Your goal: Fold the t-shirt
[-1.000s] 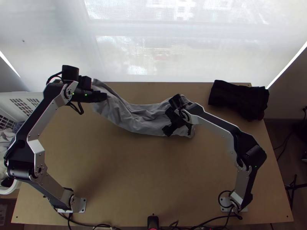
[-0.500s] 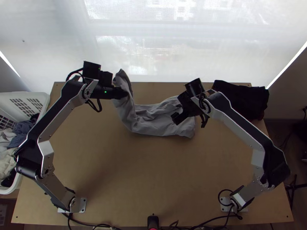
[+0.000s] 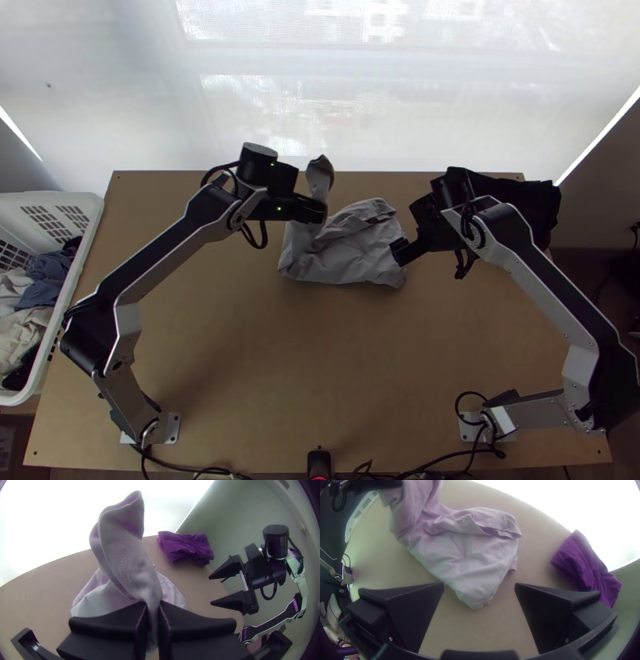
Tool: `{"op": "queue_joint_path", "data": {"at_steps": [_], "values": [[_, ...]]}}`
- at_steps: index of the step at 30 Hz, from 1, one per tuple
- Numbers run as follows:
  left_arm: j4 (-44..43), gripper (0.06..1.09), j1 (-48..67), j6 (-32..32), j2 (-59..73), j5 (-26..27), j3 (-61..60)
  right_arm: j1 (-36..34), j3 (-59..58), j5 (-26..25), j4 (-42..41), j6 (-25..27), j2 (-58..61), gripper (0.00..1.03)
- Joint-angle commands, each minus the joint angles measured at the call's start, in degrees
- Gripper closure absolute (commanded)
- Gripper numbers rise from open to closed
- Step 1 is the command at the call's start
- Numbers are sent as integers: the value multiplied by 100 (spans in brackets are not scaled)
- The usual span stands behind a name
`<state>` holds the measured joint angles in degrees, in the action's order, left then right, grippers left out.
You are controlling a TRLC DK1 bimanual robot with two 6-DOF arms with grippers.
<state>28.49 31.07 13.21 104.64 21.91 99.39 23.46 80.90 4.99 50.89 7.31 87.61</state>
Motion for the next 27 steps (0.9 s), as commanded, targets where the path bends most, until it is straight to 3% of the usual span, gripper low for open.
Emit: {"op": "queue_joint_path", "data": {"at_steps": [1,5,23,24,26,27], "values": [[-617,105,576,-205,408,-381,36,-149,-207,2,43,-10,-201,4],[-933,105,769,-319,681,-715,36,-149,-224,2,79,-28,-227,4],[-1346,105,1050,-311,1744,-908,230,-184,-417,2,114,-37,-201,4],[-1337,96,1068,-319,1788,-908,256,-175,-426,2,114,-37,-201,4],[-1311,66,1094,-311,1823,-908,291,-140,-453,2,114,-37,-183,4],[-1241,59,1103,-311,1832,-908,370,-123,-461,10,114,-37,-183,4]]}}
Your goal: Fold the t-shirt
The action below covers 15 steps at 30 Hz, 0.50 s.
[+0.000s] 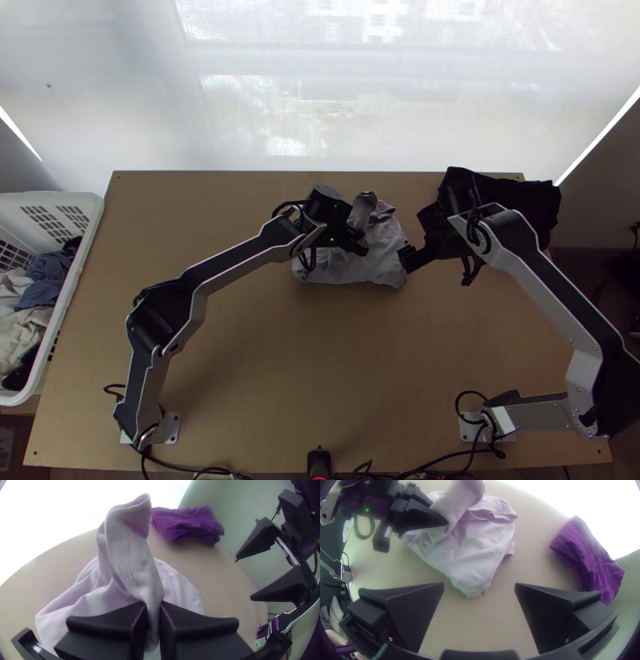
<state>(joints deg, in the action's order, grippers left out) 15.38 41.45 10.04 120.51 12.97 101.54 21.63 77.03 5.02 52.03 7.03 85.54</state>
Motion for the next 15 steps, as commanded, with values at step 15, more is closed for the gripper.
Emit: {"op": "queue_joint_path", "data": {"at_steps": [15], "values": [[1644,10,-1245,-424,-520,425,156,87,-22,17,-545,71,253,4]]}}
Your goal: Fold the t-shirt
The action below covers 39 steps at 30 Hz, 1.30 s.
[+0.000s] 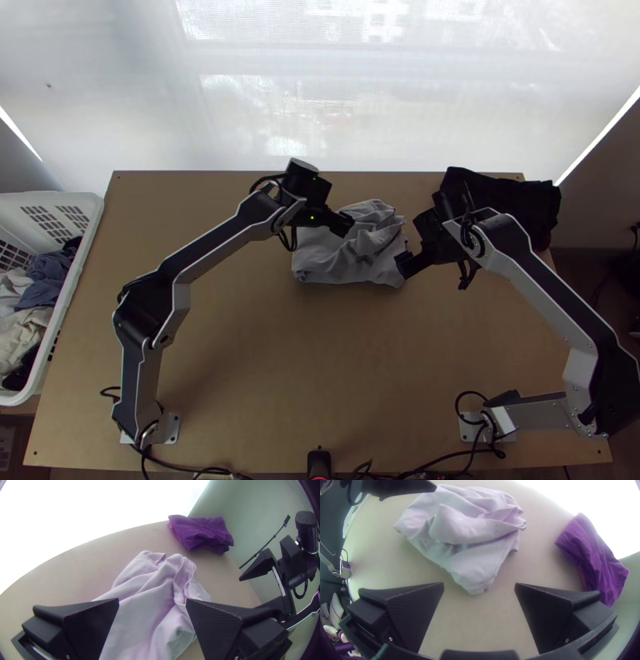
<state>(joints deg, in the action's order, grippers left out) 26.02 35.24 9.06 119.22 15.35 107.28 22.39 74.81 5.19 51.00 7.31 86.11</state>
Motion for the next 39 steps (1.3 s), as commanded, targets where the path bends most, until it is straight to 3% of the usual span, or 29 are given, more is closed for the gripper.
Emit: {"op": "queue_joint_path", "data": {"at_steps": [1,8,12,17,30,39], "values": [[588,10,-677,-423,-443,187,-647,37,368,-1,-565,34,302,4],[492,10,-633,-634,-549,187,-1737,679,2170,-1,-767,-81,1717,4],[342,10,-554,-616,-452,108,-1913,925,2363,-1,-785,-63,2420,4],[325,10,-580,-607,-347,55,-1904,942,1581,8,-1075,-81,2464,4],[325,10,-694,-625,-232,-33,-1939,582,-572,8,-1444,-160,1154,4],[360,10,-835,-748,-136,-112,-1931,222,-1003,8,-1532,-54,820,4]]}}
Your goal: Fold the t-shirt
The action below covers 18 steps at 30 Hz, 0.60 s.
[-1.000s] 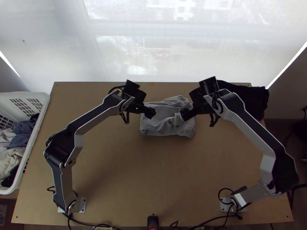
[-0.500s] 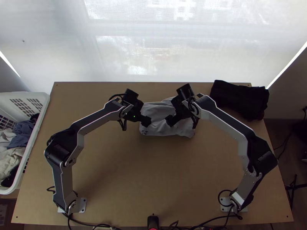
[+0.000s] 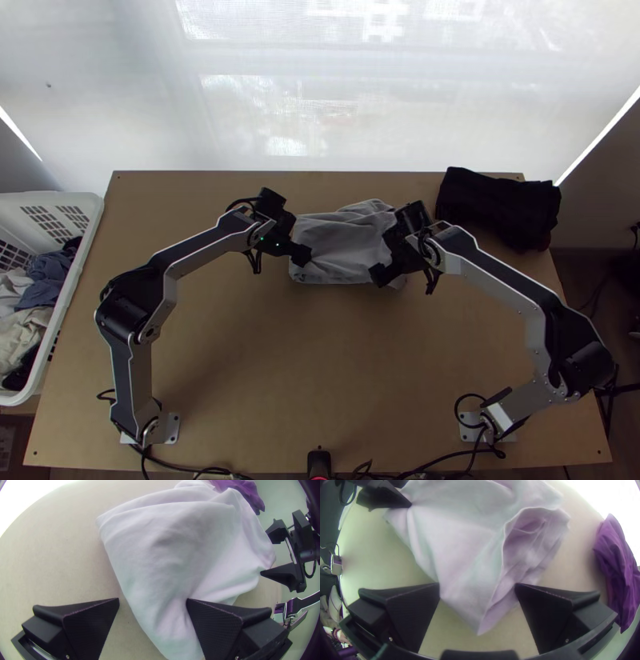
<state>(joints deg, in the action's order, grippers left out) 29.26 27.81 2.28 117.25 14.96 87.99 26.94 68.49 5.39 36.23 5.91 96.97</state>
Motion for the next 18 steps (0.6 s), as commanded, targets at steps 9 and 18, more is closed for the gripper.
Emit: {"op": "queue_joint_path", "data": {"at_steps": [9,18], "values": [[291,10,-127,-9,-159,-72,456,-207,-20,-20,-54,200,-925,4],[555,10,-136,44,17,-90,1318,839,-697,-1022,-1030,1632,-1356,4]]}}
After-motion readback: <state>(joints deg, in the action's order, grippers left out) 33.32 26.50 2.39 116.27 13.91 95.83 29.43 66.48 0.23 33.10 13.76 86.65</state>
